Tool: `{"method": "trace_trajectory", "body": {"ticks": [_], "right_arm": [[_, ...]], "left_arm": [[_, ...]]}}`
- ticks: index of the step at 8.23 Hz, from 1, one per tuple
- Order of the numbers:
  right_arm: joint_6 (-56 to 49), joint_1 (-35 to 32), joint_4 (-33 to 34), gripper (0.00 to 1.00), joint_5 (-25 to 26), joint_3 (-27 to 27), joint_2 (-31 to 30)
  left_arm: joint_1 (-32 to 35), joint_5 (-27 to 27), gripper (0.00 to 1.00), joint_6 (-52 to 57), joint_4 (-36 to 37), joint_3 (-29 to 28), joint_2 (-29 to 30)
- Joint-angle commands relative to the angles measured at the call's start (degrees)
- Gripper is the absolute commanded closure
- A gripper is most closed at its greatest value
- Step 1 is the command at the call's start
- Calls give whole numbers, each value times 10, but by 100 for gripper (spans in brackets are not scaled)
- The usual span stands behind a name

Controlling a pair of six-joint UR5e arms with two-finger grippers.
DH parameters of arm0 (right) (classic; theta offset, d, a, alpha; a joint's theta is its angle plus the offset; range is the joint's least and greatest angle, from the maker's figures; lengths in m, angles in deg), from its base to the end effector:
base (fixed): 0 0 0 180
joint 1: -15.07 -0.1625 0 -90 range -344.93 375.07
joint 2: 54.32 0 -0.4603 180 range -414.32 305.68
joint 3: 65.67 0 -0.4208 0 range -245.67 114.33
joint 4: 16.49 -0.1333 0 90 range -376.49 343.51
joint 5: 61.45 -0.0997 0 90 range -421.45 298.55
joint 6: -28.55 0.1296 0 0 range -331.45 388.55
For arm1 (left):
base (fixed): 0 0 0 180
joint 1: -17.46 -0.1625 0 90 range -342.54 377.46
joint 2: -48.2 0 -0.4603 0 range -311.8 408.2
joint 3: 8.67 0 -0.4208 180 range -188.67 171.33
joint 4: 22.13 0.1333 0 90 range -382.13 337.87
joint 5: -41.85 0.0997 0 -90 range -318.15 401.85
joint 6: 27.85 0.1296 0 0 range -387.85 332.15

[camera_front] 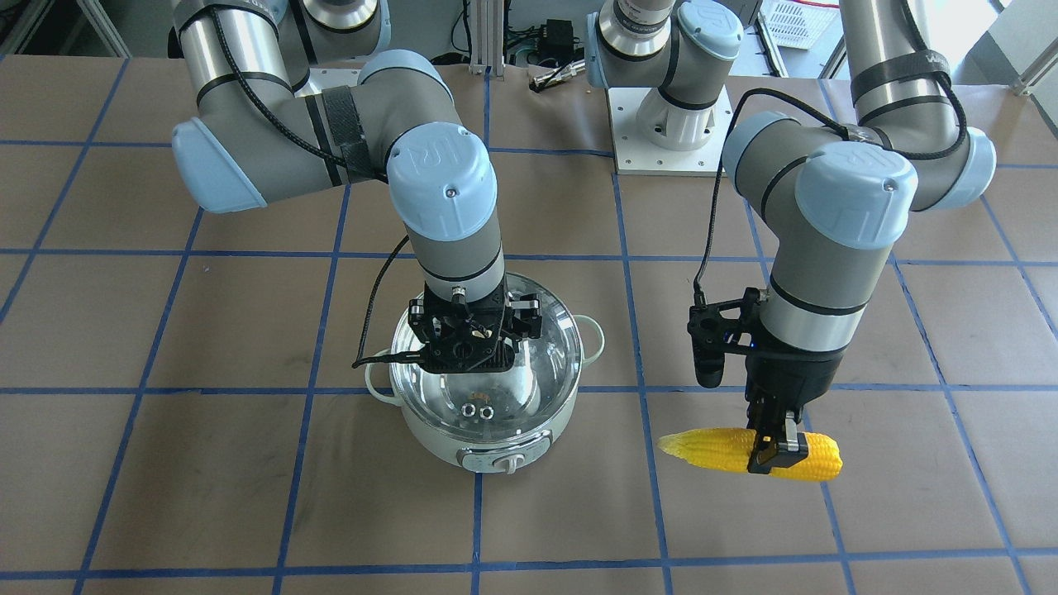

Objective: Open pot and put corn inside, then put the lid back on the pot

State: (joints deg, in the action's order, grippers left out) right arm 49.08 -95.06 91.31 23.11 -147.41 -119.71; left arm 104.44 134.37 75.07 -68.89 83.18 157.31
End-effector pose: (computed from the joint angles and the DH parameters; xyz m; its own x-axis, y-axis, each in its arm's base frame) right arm 0.3770 -0.6056 0.3361 -0.9952 0.0062 -0.0976 0.0053 0.9999 0.0095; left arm -0.0913 -0.6908 0.3649 0.1754 0.9162 -0.3604 0.9824 -0.1391 0.1244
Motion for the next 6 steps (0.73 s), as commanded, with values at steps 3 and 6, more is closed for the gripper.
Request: {"method": "trace_trajectory", "body": {"ticks": [3,6], "right_arm": [[-3,0,-4,66,-5,0,-4],[-4,1,-18,76,-9,8,-20]], "left_arm": [[3,-1,100,-1,-1,0,1],[4,-9,100,-1,-1,0,1]]}}
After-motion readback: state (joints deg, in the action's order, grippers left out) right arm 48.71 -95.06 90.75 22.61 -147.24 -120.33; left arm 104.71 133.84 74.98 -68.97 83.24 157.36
